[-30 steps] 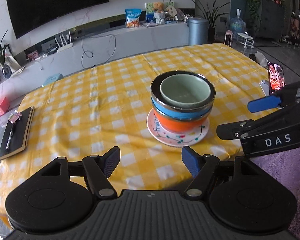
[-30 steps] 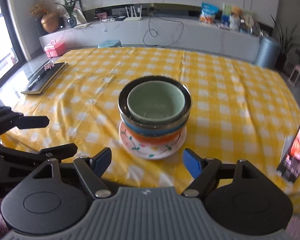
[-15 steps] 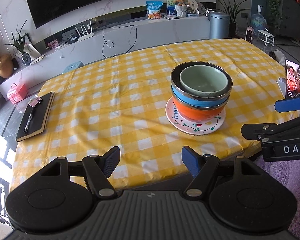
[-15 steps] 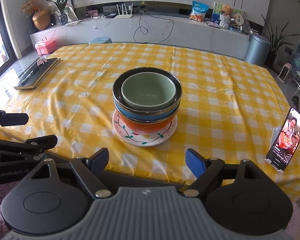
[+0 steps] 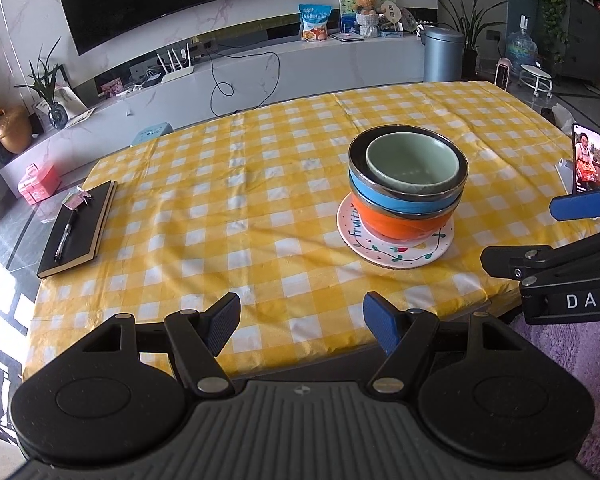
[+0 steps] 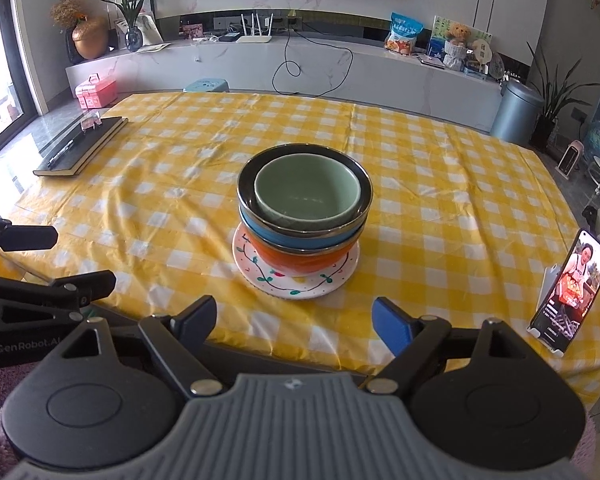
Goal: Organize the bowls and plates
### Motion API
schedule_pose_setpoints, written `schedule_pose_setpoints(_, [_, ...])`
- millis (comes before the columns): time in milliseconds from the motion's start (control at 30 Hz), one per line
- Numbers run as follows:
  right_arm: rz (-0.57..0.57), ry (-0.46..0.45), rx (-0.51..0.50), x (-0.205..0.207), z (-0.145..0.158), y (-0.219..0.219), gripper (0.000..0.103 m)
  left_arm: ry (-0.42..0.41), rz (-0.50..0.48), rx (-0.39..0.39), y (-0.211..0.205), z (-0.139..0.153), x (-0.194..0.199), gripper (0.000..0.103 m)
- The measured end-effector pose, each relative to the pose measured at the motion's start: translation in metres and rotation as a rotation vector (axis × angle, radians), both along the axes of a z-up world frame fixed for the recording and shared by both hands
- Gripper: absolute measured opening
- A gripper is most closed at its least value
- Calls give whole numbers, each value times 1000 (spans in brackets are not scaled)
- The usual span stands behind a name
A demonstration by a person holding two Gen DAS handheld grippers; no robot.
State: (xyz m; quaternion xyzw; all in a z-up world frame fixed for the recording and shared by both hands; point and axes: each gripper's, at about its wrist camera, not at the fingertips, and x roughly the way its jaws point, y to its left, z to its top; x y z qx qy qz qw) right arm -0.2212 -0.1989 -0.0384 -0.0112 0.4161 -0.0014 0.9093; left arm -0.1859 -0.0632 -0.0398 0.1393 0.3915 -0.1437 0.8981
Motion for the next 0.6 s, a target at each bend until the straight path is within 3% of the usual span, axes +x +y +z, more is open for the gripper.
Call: schedule_pose_setpoints(600, [16, -22, -26, -2, 3, 5, 87, -1, -1, 7, 2, 1, -2, 83])
